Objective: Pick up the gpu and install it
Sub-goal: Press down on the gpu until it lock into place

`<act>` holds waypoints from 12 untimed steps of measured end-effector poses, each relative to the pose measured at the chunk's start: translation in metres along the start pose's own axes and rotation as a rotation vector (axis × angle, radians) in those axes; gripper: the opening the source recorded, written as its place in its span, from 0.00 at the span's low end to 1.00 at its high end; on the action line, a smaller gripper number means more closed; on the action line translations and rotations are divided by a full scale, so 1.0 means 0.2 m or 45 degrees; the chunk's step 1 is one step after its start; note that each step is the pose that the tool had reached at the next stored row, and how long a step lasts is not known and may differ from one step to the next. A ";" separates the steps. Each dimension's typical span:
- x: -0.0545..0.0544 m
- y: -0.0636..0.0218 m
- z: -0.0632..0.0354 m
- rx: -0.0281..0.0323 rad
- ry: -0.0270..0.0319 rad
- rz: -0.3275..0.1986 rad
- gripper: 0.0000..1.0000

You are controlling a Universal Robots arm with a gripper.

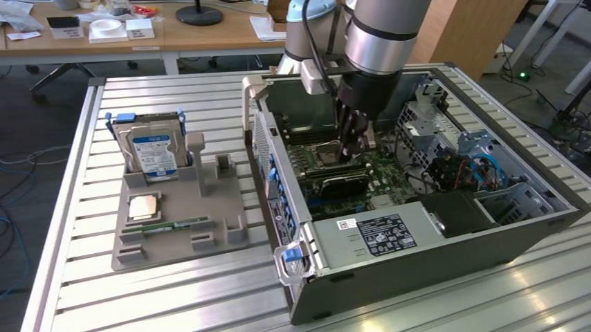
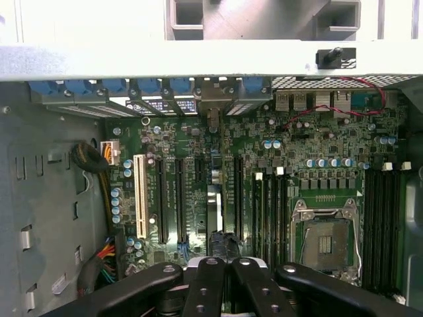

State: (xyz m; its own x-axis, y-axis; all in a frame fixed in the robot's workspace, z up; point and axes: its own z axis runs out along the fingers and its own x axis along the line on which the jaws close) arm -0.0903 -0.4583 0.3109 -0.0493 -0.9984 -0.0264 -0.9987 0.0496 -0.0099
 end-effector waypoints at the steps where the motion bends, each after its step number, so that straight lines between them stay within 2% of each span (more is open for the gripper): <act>1: -0.01 0.001 0.002 0.0000 -0.0001 0.000 0.11; 5: -0.03 0.006 0.025 0.0001 -0.0004 0.000 0.11; 12: -0.03 0.010 0.088 -0.0001 -0.0001 0.000 0.11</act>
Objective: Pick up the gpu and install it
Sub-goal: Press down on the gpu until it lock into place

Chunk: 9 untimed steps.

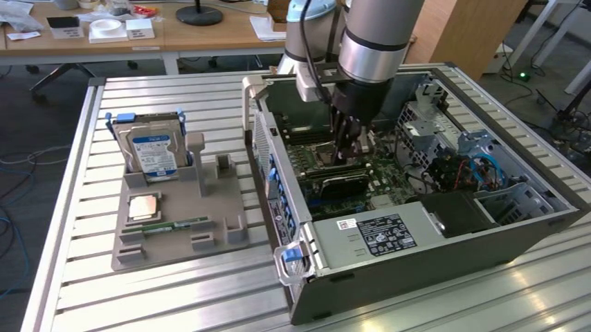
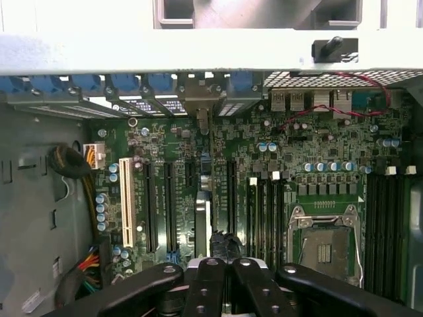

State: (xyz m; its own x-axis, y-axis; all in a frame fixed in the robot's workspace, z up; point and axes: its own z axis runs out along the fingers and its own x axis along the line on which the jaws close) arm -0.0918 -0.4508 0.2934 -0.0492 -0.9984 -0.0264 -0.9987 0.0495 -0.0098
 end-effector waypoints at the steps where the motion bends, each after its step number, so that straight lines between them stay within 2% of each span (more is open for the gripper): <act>1: 0.00 0.001 0.009 0.0000 0.0001 0.000 0.11; 6: 0.00 0.002 0.026 0.0001 -0.0001 0.000 0.11; 9: 0.00 0.002 0.052 0.0000 0.0001 0.000 0.11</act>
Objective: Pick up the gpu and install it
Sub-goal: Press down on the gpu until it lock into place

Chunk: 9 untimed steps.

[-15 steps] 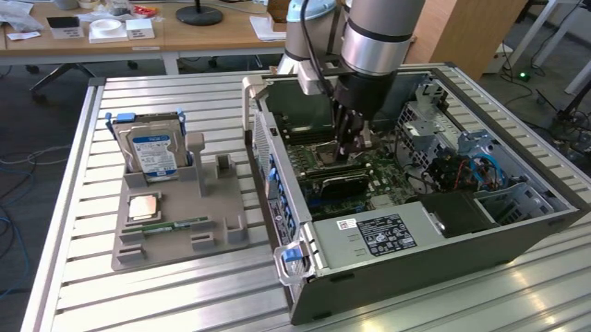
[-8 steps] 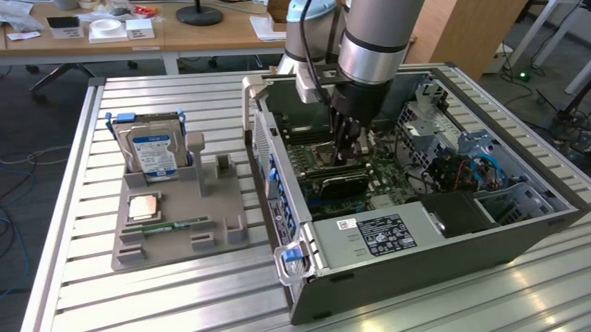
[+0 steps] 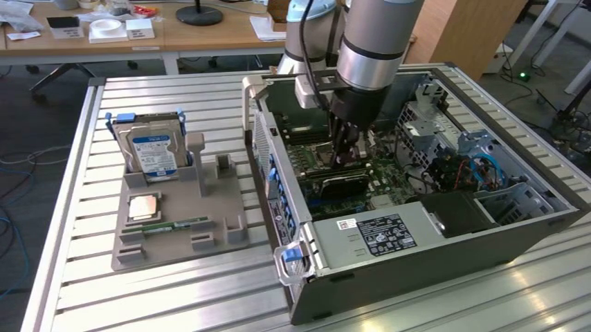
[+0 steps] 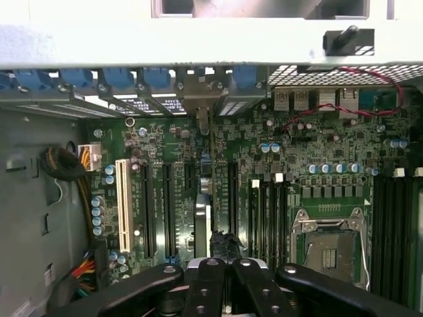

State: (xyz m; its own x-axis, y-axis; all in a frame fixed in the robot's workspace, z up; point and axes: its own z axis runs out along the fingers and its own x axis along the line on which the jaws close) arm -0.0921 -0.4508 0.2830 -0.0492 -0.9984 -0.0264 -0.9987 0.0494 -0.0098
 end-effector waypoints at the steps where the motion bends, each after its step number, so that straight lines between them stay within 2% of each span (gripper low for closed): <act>1: 0.00 0.000 0.009 0.0000 -0.0001 0.000 0.11; 5: 0.00 0.000 0.042 0.0000 0.0000 0.000 0.11; 9: 0.00 -0.003 0.047 -0.0001 0.0001 0.000 0.11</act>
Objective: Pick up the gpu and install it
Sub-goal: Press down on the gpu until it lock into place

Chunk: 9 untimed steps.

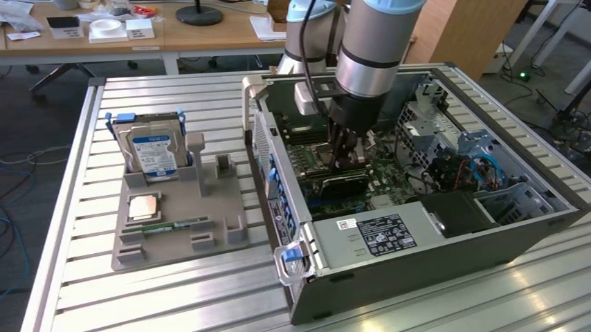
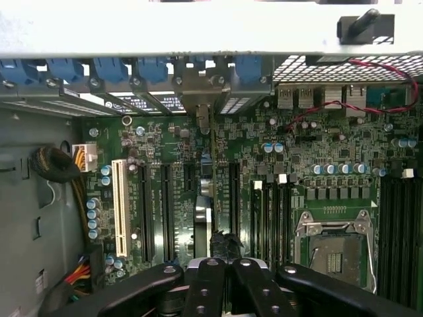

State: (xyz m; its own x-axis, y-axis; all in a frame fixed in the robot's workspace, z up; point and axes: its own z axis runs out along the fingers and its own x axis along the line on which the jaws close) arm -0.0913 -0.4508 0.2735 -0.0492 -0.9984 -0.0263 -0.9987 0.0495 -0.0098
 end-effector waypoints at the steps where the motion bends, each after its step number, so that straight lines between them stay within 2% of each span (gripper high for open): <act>1: 0.00 -0.002 0.002 0.0002 -0.0002 0.000 0.11; 9: 0.00 -0.005 0.033 0.0000 -0.0001 0.000 0.11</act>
State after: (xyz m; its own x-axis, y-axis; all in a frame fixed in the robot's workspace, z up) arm -0.0902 -0.4508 0.2669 -0.0492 -0.9984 -0.0264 -0.9987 0.0495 -0.0098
